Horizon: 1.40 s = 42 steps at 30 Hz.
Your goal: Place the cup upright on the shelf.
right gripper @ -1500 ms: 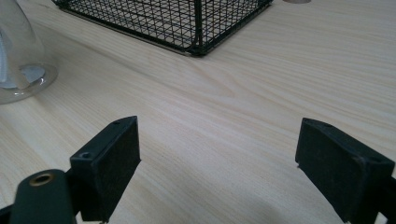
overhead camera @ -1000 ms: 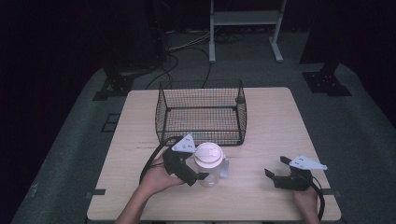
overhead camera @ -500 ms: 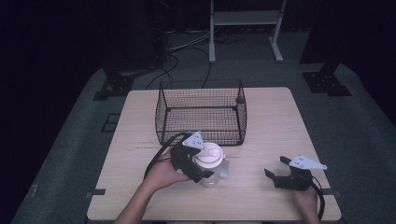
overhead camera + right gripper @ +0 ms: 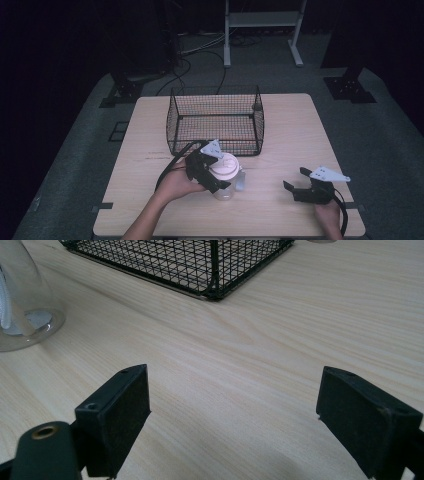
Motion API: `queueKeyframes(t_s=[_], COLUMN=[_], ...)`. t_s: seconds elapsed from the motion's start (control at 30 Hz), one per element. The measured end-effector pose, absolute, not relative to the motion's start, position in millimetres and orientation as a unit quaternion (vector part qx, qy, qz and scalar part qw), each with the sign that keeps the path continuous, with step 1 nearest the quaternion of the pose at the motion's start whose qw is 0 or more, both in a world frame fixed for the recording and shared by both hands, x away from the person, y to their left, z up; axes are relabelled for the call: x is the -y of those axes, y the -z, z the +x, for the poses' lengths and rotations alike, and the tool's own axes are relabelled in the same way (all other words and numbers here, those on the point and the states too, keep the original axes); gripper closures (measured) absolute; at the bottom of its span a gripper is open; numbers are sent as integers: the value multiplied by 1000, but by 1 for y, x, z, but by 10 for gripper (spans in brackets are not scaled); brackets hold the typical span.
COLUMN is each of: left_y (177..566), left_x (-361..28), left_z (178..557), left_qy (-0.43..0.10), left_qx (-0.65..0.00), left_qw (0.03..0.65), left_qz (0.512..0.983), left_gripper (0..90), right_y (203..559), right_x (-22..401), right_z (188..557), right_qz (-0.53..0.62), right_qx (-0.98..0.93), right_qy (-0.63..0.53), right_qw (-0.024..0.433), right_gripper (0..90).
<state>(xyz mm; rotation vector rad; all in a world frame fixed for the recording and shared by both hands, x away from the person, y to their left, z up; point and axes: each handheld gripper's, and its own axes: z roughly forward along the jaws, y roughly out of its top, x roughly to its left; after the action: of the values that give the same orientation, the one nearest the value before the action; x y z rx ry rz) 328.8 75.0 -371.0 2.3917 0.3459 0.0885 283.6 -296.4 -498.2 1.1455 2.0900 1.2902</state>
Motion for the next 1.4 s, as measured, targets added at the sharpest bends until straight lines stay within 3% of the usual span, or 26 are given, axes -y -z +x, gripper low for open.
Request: queueKeyframes(t_s=[0.4,1.4], left_y=[358,253], left_x=[-69,-46], left_z=[326,356], left_qy=[-38,-58], left_qx=[-127,-100], left_qw=[338,330], left_qz=[932,937], left_gripper=[54,55], right_y=[498,498], right_x=[297,298], right_z=[284,284], right_qz=[414,416], right_qx=[-752,-747], right_qy=[-468,-474], right_qw=[212,210], right_gripper=[129,129])
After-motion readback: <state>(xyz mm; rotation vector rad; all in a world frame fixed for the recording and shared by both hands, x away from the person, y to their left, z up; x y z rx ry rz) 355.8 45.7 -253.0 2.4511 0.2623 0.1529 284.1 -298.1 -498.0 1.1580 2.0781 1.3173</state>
